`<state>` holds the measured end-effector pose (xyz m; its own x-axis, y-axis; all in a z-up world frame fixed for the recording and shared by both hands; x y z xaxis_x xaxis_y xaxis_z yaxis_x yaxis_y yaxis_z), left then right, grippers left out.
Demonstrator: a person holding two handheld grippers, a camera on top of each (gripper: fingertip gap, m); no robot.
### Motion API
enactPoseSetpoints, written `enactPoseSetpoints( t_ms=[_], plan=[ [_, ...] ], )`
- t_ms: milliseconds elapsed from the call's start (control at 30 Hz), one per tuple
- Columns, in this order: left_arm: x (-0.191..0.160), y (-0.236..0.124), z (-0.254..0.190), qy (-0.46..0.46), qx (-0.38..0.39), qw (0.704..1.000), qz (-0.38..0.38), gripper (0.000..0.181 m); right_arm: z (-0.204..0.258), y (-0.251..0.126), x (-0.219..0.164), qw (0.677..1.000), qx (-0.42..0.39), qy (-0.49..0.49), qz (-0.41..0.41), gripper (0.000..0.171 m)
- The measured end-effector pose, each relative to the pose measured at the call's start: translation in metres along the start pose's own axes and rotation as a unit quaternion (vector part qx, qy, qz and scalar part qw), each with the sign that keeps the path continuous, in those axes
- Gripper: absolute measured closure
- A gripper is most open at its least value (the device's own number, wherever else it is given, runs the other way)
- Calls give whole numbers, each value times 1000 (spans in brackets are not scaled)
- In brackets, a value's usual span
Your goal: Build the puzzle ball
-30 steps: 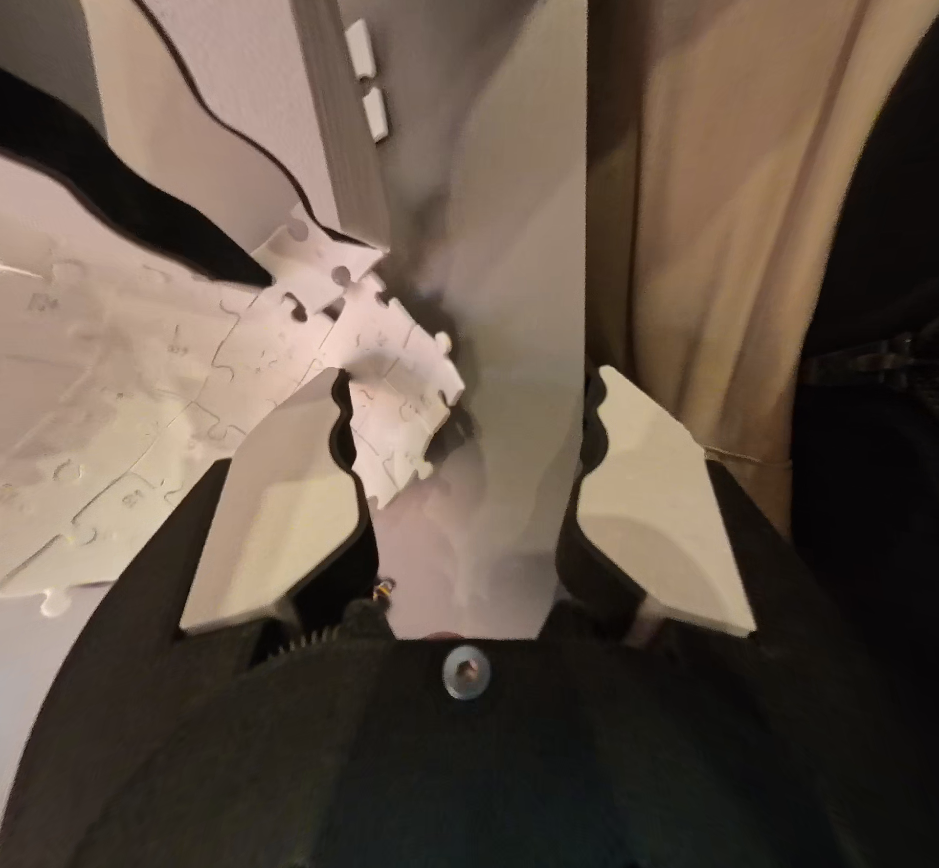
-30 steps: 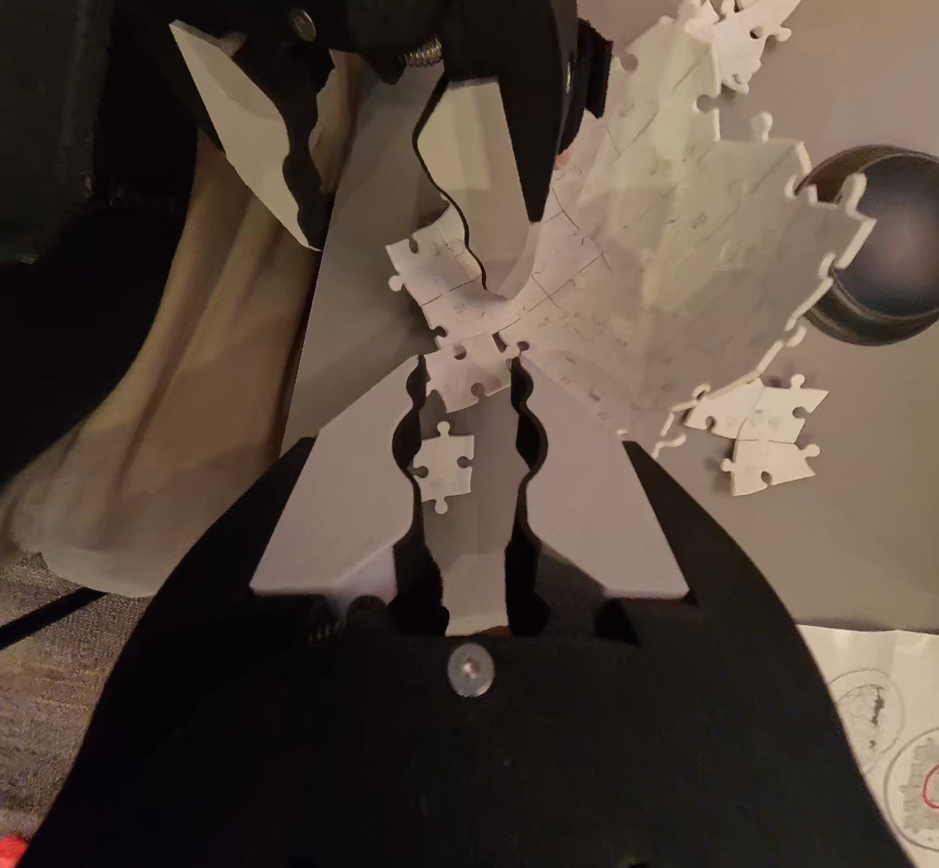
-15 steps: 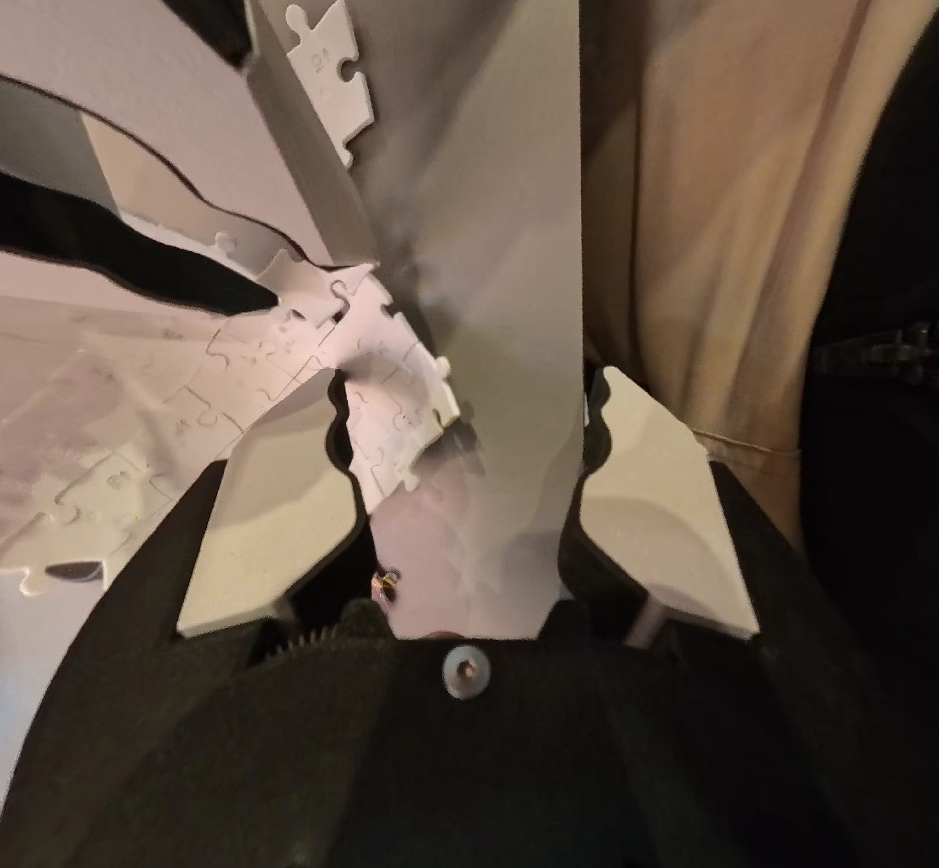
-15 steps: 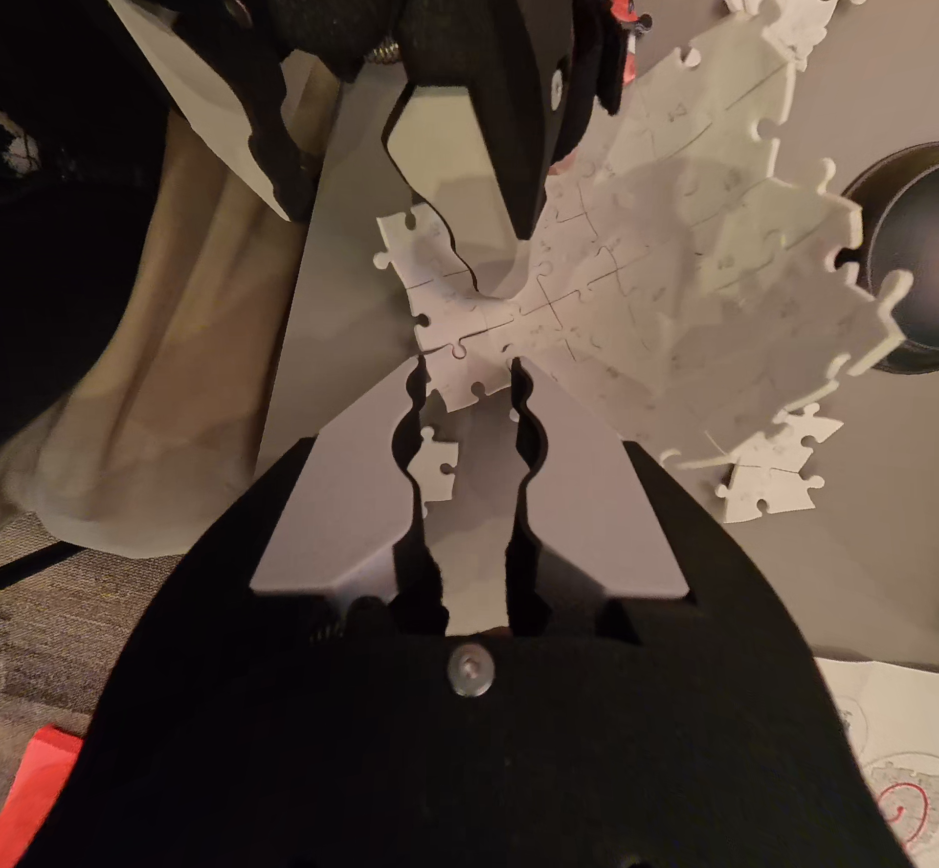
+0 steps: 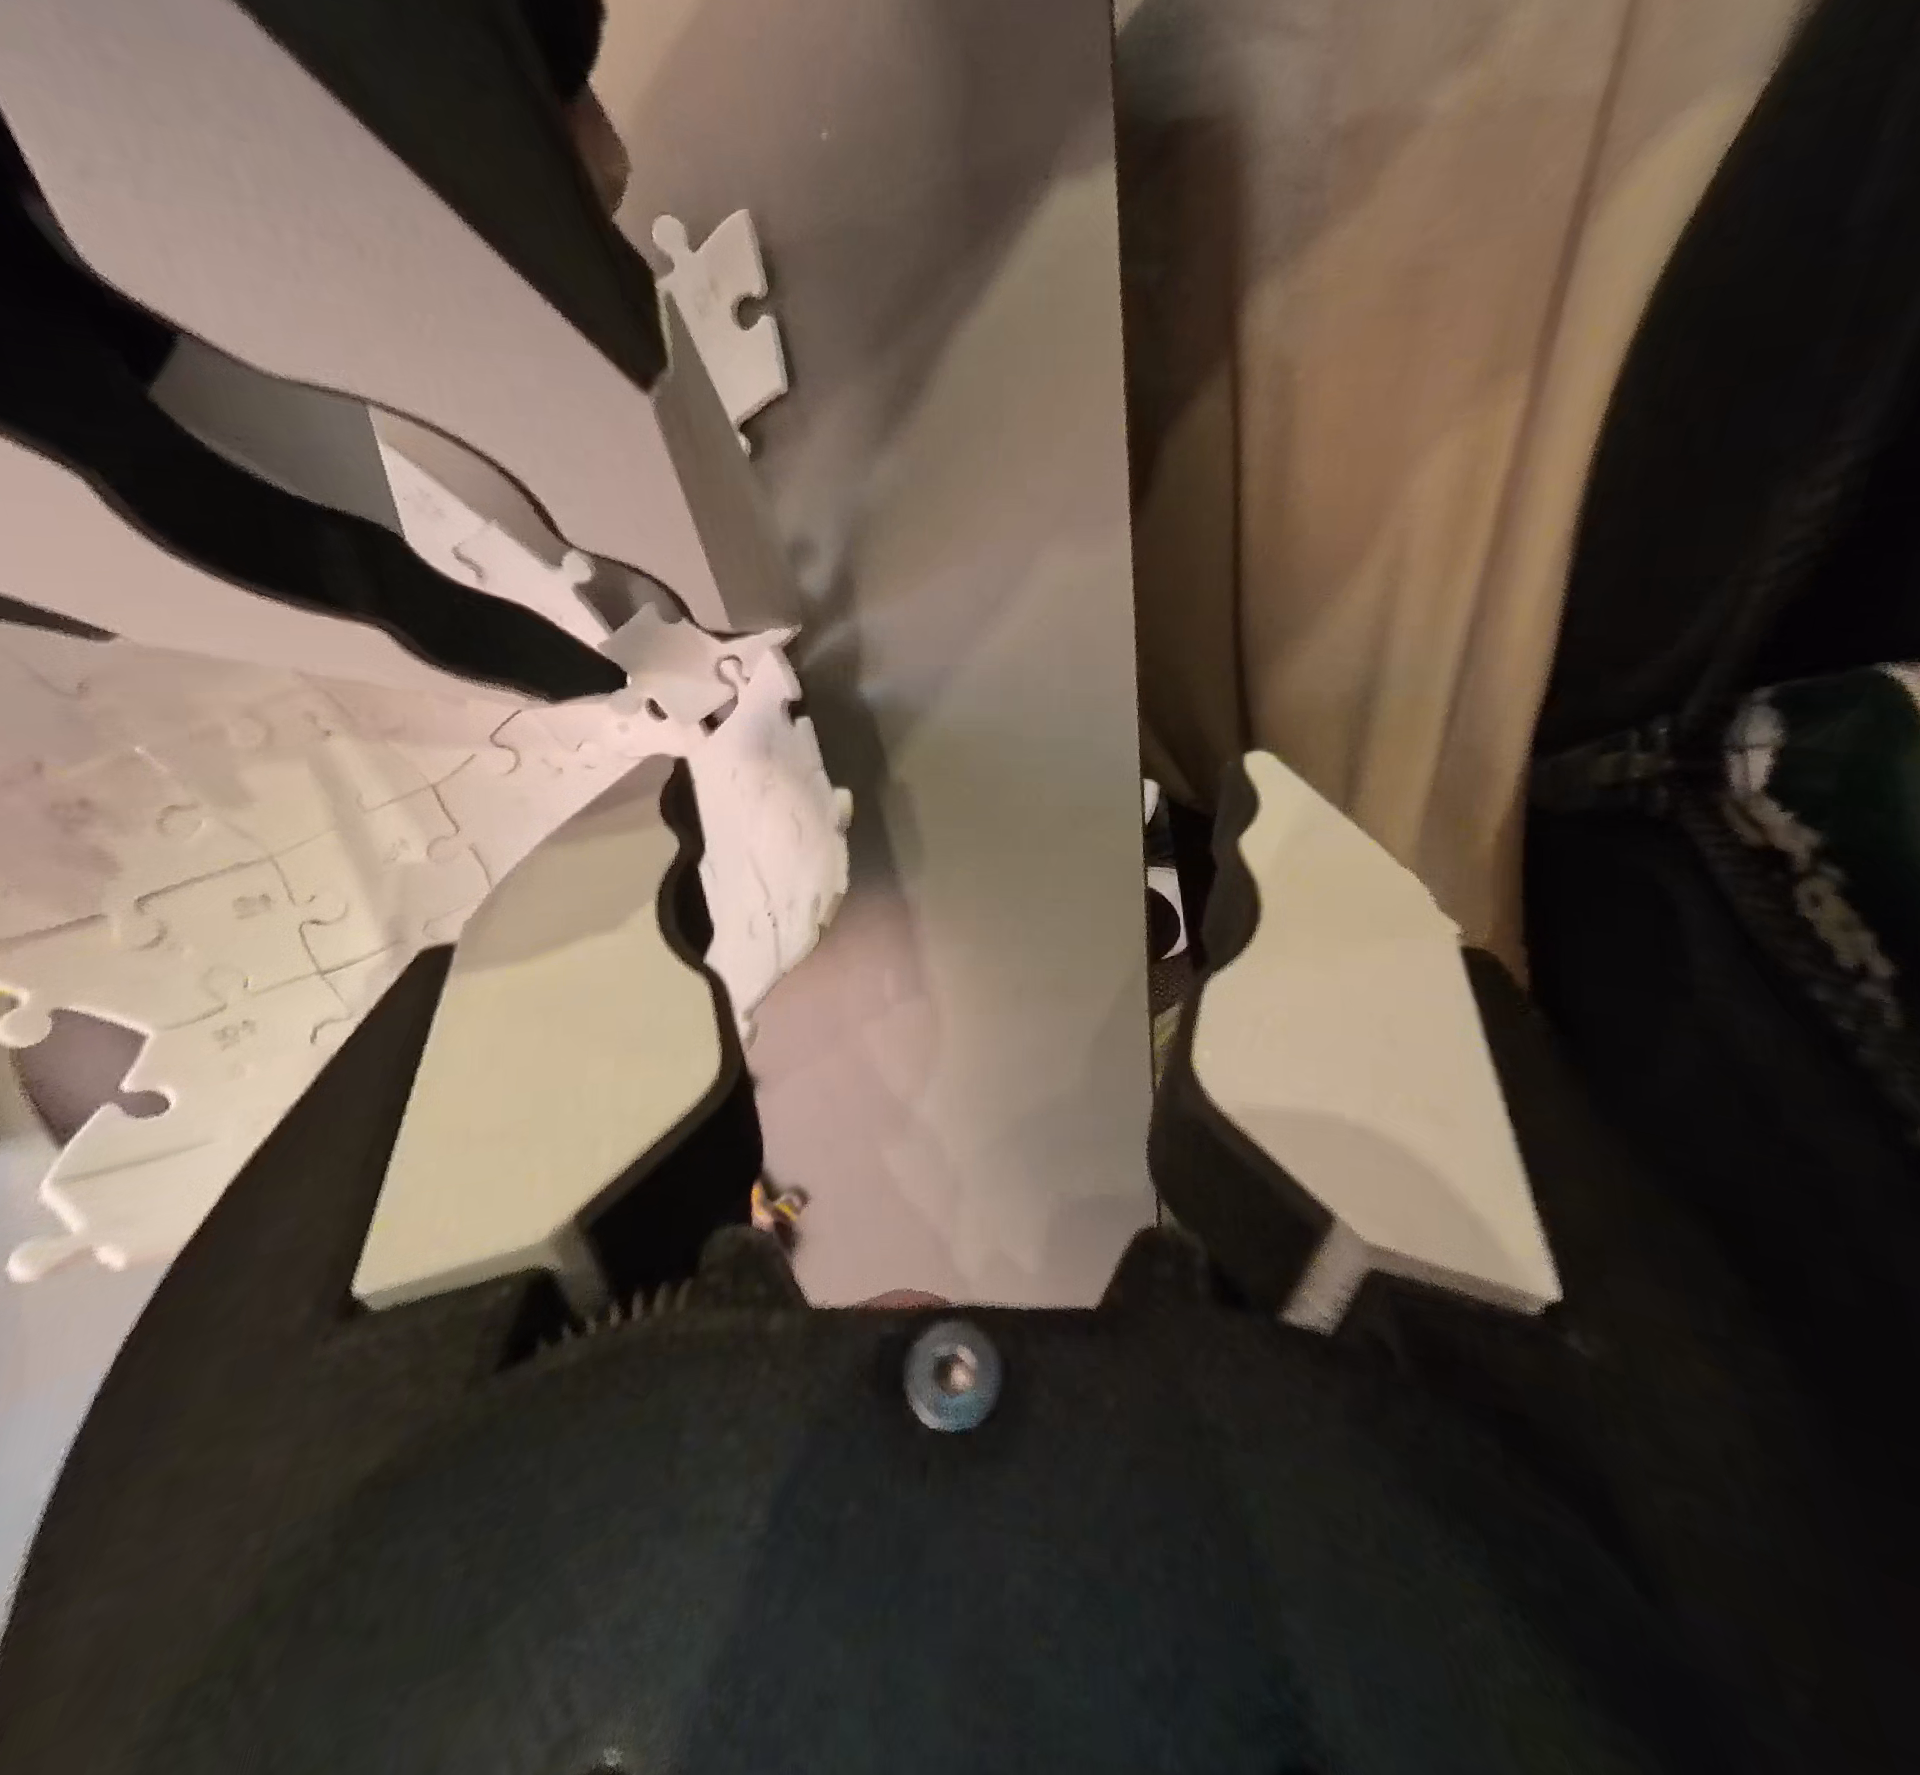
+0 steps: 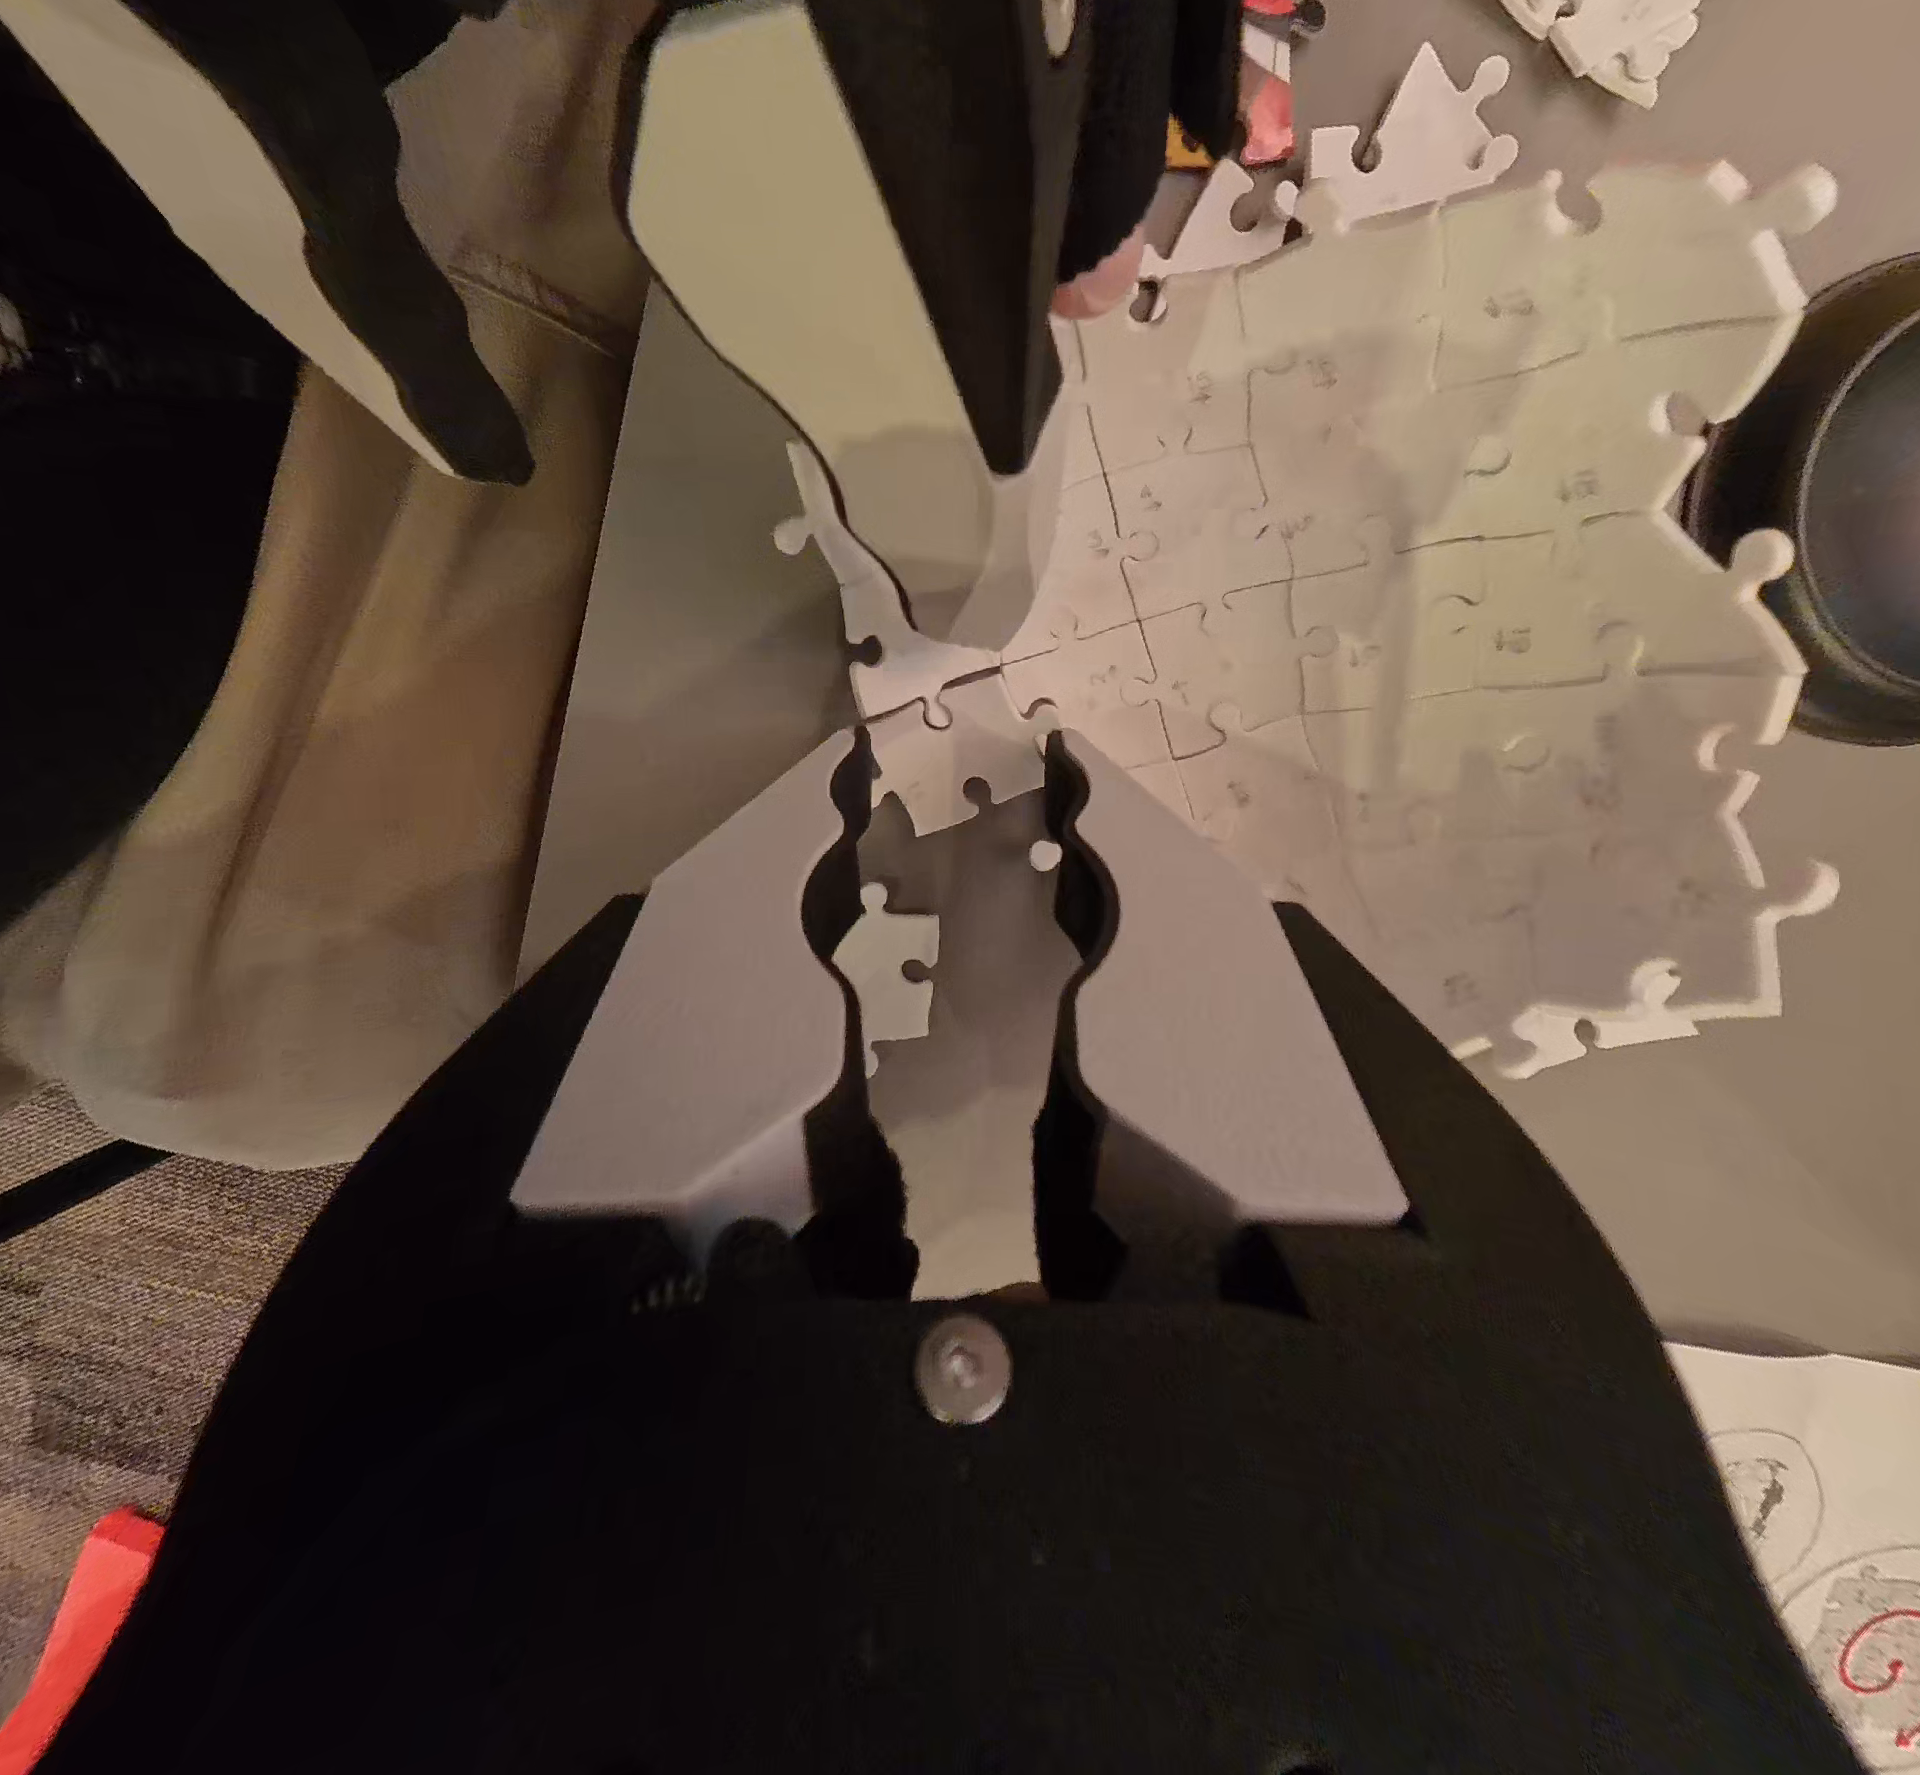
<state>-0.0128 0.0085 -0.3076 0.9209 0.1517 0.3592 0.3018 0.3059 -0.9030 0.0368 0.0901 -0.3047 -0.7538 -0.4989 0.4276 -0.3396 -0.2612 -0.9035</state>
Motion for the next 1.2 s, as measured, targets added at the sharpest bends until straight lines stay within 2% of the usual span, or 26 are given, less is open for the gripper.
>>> enactPoseSetpoints(
  t_ms=[267, 533, 633, 733, 900, 1200],
  plan=[
    [-3, 15, -4, 0, -15, 999, 29, 79, 1, 3, 0, 1000, -4, 5, 4, 139],
    [-4, 15, -4, 0, -13, 1000, 28, 81, 4, -2, 3, 1000, -22, 10, -11, 127],
    [-5, 15, -4, 2, -13, 999, 30, 81, 5, -12, 2, 999, -33, 18, -32, 128],
    [-5, 15, -5, 2, -13, 999, 32, 80, 15, -17, 4, 997, -7, 26, -71, 133],
    [-5, 15, -5, 3, -12, 999, 33, 79, 22, 1, 1, 994, 18, 49, -96, 131],
    [-5, 15, -7, 3, -12, 999, 33, 78, 25, 10, 0, 992, 2, 63, -108, 129]
  ],
)
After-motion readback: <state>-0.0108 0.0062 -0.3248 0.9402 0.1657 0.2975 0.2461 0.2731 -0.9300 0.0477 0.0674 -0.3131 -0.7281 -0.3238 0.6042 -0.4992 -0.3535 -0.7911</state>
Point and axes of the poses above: each gripper's, where its closed fingertips meet, y out along the fingers, x out of its top, z = x × y across the jaws, the point moved 7 cm from there along -y, back along the fingers, and after that the axes turned 2 degrees about x, right-handed, at the moved point
